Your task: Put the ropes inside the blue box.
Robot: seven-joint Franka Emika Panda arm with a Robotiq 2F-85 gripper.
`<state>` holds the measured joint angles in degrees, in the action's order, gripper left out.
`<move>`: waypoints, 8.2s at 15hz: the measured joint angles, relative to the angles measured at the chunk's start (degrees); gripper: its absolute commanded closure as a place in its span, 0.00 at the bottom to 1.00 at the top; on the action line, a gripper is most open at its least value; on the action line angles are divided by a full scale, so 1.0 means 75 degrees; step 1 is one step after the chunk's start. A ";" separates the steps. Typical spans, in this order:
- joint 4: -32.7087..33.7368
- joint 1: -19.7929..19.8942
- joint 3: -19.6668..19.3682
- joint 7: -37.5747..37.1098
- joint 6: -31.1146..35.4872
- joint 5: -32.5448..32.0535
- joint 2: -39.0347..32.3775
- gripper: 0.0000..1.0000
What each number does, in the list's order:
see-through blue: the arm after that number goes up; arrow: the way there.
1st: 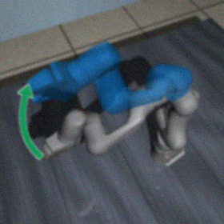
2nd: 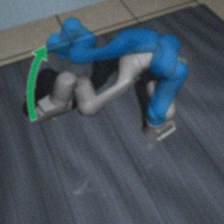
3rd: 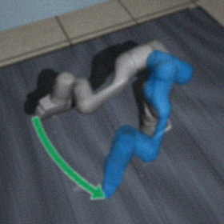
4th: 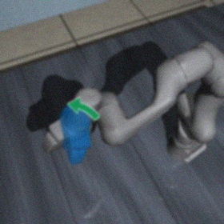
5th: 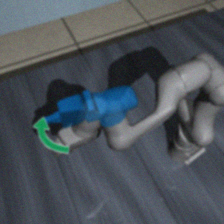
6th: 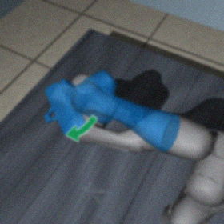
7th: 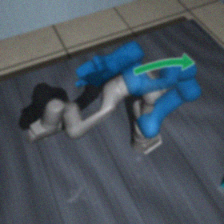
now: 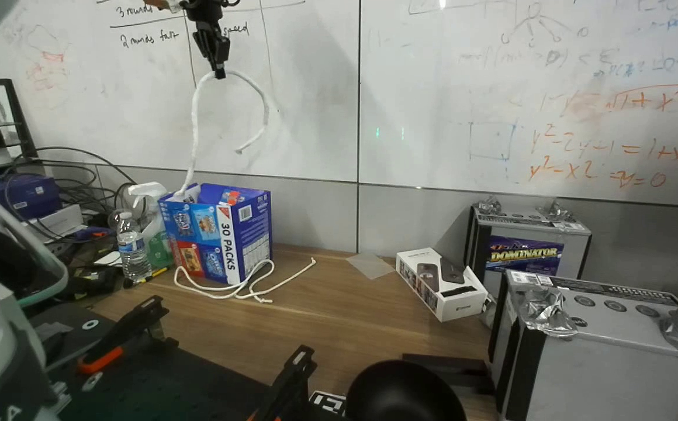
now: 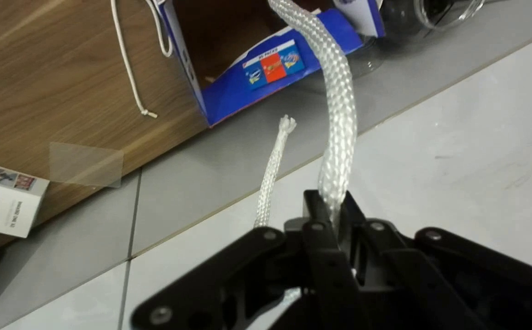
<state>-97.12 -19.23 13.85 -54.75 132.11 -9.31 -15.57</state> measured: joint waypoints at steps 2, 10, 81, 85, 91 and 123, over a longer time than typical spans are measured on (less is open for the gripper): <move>-0.0314 -0.0091 0.0139 0.0419 0.0256 0.0297 0.0001 0.97; -0.0824 -0.0373 0.0238 0.1216 0.0557 0.0520 0.0040 0.97; -0.3177 -0.0198 -0.0425 0.0550 -0.0588 0.0230 0.0365 0.00; -0.4892 0.0327 -0.0424 0.1399 0.1301 0.1142 0.0758 0.00; -0.5974 0.0943 -0.0167 0.4045 0.3712 0.3570 0.0067 0.00; -0.2372 -0.0951 -0.1371 0.4556 0.6515 0.4200 -0.5414 0.00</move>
<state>-114.91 -26.36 3.57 -20.58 180.97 22.18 -56.17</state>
